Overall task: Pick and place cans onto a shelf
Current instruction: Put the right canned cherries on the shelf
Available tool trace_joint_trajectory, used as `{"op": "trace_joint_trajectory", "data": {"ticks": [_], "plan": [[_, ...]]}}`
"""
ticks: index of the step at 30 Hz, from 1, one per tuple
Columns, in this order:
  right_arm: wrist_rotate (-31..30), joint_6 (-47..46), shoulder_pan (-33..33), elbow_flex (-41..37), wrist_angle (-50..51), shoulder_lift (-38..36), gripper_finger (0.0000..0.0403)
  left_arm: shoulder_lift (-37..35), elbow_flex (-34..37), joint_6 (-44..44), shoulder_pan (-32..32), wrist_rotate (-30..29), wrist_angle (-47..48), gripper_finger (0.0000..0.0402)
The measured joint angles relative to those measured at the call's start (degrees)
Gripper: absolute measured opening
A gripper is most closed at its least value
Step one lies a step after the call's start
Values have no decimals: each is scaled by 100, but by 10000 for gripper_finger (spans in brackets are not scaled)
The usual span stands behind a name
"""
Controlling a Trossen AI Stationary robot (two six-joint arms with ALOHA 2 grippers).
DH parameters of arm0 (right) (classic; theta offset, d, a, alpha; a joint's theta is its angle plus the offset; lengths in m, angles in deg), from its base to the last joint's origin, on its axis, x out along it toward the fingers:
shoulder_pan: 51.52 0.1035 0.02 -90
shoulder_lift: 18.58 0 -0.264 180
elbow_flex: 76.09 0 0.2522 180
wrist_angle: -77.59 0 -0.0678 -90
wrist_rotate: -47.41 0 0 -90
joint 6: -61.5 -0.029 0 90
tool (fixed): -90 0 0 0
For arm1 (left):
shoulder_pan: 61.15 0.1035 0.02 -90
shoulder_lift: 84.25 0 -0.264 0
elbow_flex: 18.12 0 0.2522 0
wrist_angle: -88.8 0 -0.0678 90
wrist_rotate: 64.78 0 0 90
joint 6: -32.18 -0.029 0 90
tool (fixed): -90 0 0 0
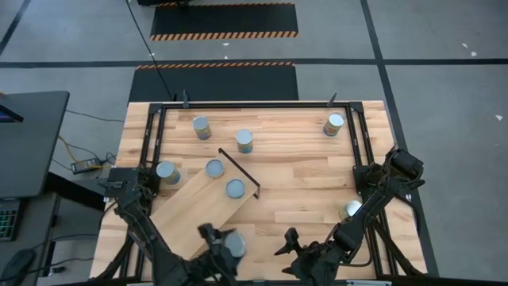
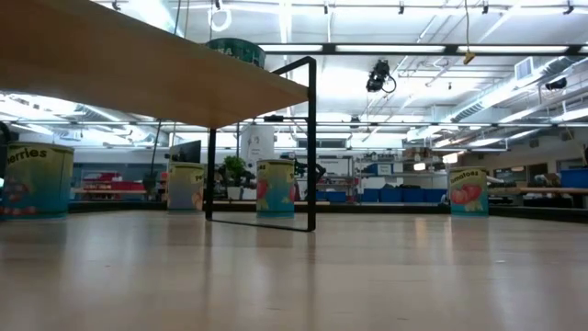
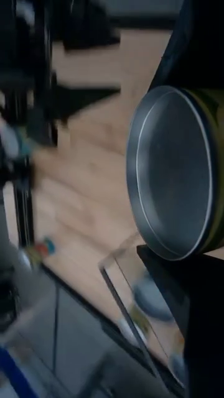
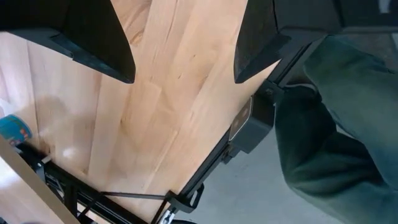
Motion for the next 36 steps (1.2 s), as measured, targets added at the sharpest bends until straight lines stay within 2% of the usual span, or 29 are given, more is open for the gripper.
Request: {"op": "trace_joint_trajectory", "data": {"ticks": [2, 4, 6, 9, 12, 15, 19, 24, 26, 28, 31, 33, 36], "plan": [[6, -6, -26, 0, 0, 2, 279, -106, 78, 481, -97, -78, 192, 318], [54, -6, -67, 0, 0, 2, 279, -368, 241, 419, -261, -202, 201, 318], [144, -7, -107, 0, -2, 5, 279, -649, 354, 552, -397, -541, 201, 318], [193, -2, -180, 0, -91, 7, 279, -1206, 921, 677, -688, -1064, 214, 318], [308, 41, -257, 0, -153, 9, 279, -1855, 1928, 1083, -831, -1638, 216, 318], [365, 47, -356, 0, -239, 9, 279, -2597, 3269, 1876, -791, -2120, 211, 318], [459, 45, -540, 0, -417, 9, 279, -3392, 5071, 2877, -540, -2303, -131, 318], [466, -5, -769, 0, -534, 9, 279, -4153, 6451, 3339, -535, -2706, -822, 318], [467, -6, -870, 0, -617, 9, 279, -4317, 6798, 3453, -545, -2549, -1195, 318], [468, 10, -971, 0, -764, 9, 279, -4331, 7086, 3195, -535, -2266, -1780, 318], [466, 50, -1125, 0, -982, 9, 279, -4303, 7313, 2266, -566, -1859, -2968, 318], [466, 55, -1233, 0, -1112, 9, 279, -4309, 7346, 1152, -601, -1645, -4114, 318], [474, 23, -1377, 0, -1269, 9, 279, -4311, 7226, -1090, -695, -978, -5823, 318]]}}
